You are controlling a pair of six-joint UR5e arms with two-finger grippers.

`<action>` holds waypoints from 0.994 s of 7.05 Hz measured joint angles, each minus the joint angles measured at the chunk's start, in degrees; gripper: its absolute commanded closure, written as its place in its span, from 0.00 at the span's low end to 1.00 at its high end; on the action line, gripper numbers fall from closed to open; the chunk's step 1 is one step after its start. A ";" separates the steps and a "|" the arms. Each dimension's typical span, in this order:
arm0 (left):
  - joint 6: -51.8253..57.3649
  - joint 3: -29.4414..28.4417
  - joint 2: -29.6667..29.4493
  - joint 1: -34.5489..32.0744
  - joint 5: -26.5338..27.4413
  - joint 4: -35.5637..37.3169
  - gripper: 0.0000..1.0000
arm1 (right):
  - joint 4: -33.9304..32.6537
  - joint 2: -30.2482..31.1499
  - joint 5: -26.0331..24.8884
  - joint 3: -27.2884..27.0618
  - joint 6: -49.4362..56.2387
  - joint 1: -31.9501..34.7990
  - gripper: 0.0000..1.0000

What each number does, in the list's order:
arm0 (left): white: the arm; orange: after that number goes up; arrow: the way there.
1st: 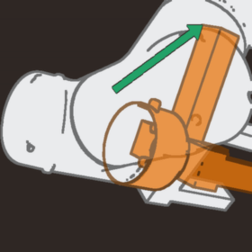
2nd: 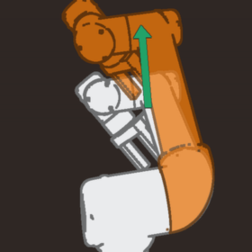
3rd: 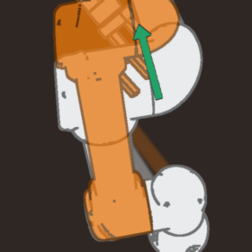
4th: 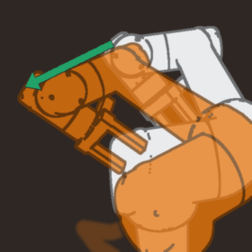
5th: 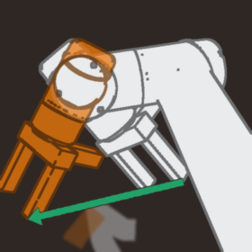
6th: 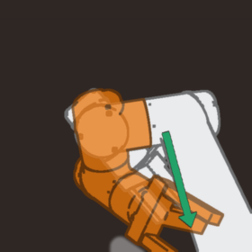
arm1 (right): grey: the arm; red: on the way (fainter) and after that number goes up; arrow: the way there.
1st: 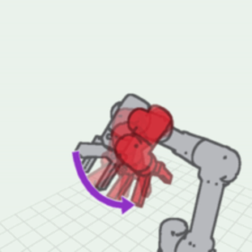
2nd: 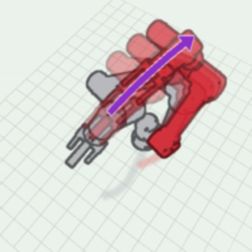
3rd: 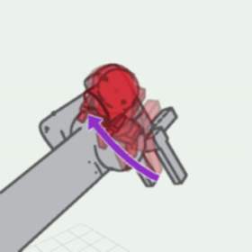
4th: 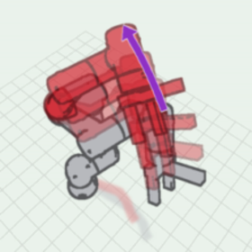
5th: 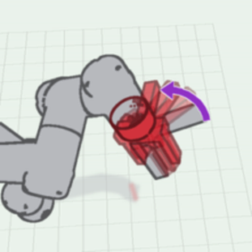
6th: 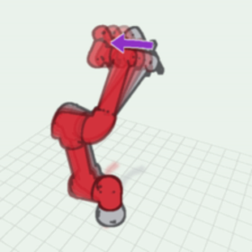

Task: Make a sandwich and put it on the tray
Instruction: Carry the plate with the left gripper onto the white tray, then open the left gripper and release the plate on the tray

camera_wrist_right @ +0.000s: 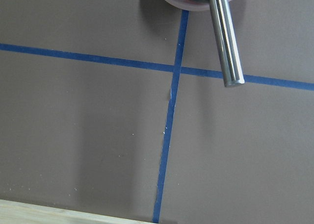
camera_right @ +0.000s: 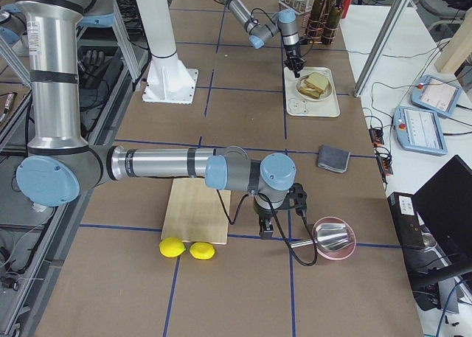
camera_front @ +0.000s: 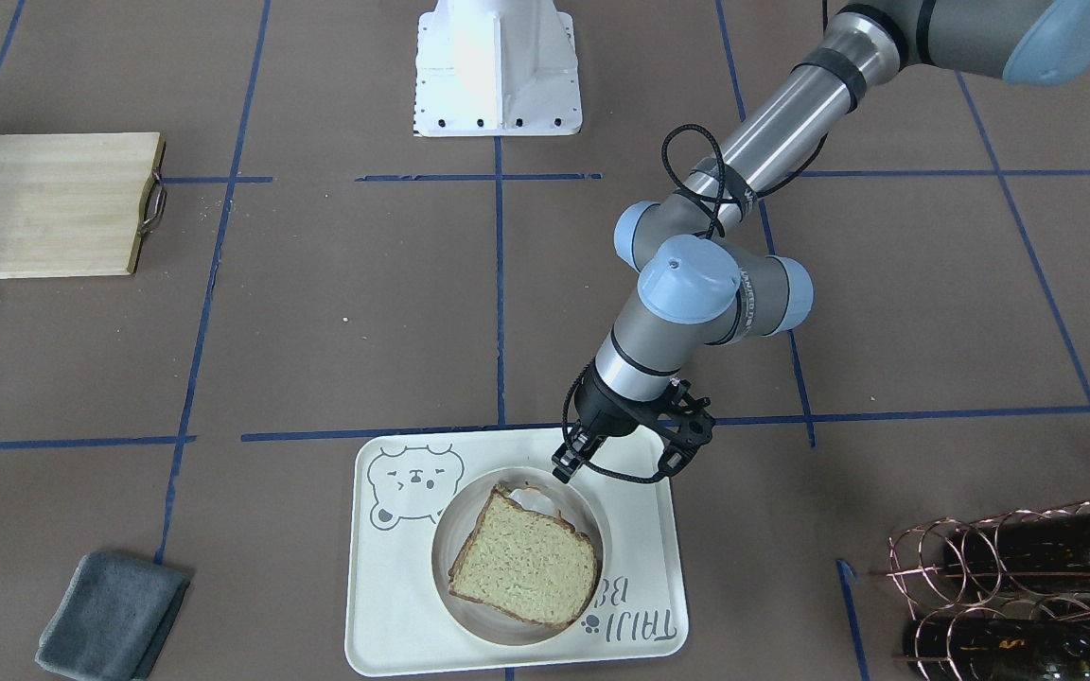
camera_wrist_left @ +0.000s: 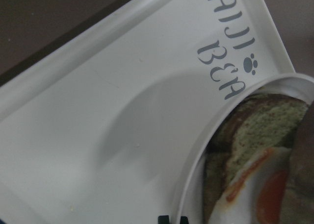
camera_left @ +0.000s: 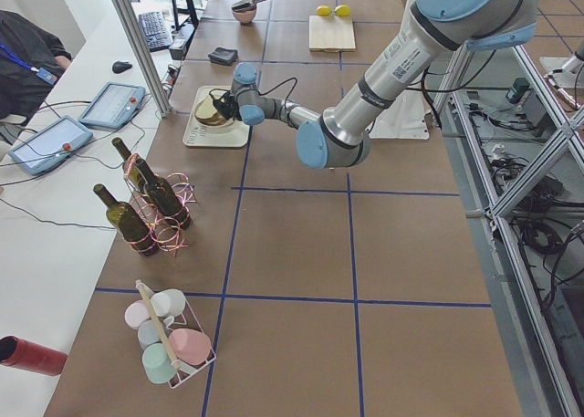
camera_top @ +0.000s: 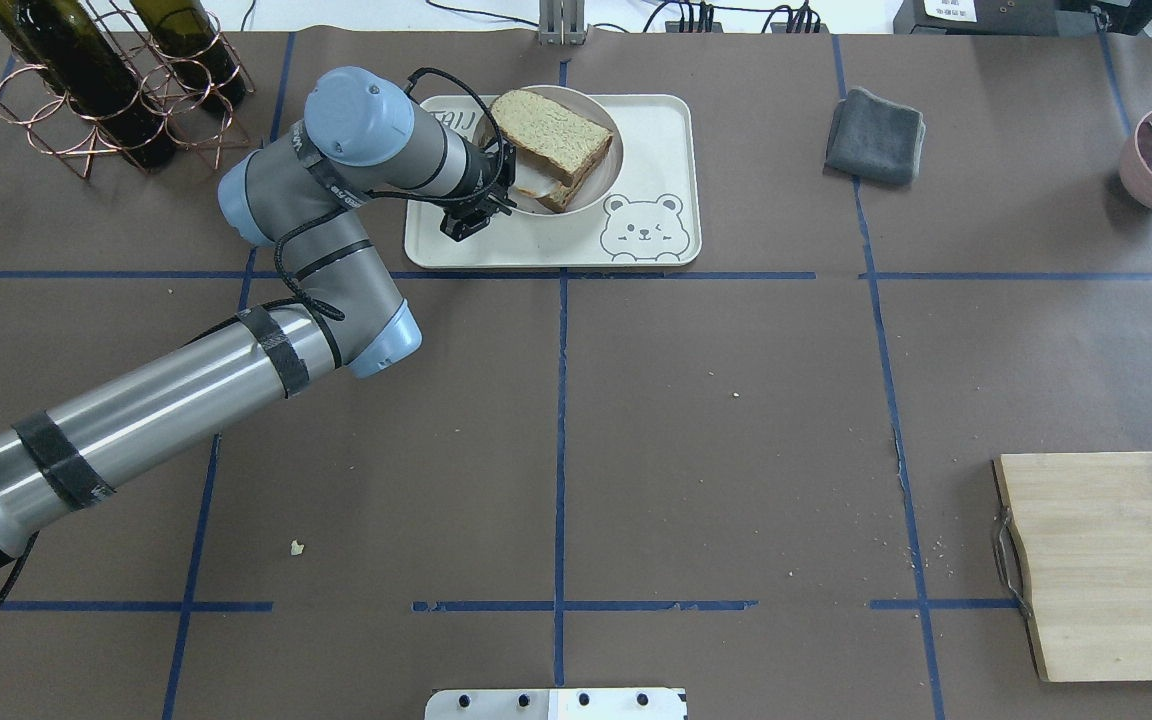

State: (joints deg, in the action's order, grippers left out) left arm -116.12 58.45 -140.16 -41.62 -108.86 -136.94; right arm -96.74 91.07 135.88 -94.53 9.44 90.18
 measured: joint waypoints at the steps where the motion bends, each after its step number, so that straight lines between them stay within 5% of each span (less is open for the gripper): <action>1: 2.53 4.35 3.13 -0.05 -0.25 0.30 0.00 | 0.01 -0.01 0.00 -0.04 -0.02 0.00 0.00; 7: 21.31 33.71 19.78 -1.85 -3.88 16.82 0.00 | 0.06 0.00 -0.07 -0.07 -0.10 0.41 0.00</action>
State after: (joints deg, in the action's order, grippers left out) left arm -94.81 92.16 -120.38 -43.47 -112.74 -120.12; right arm -96.68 91.06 135.81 -94.60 9.34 90.59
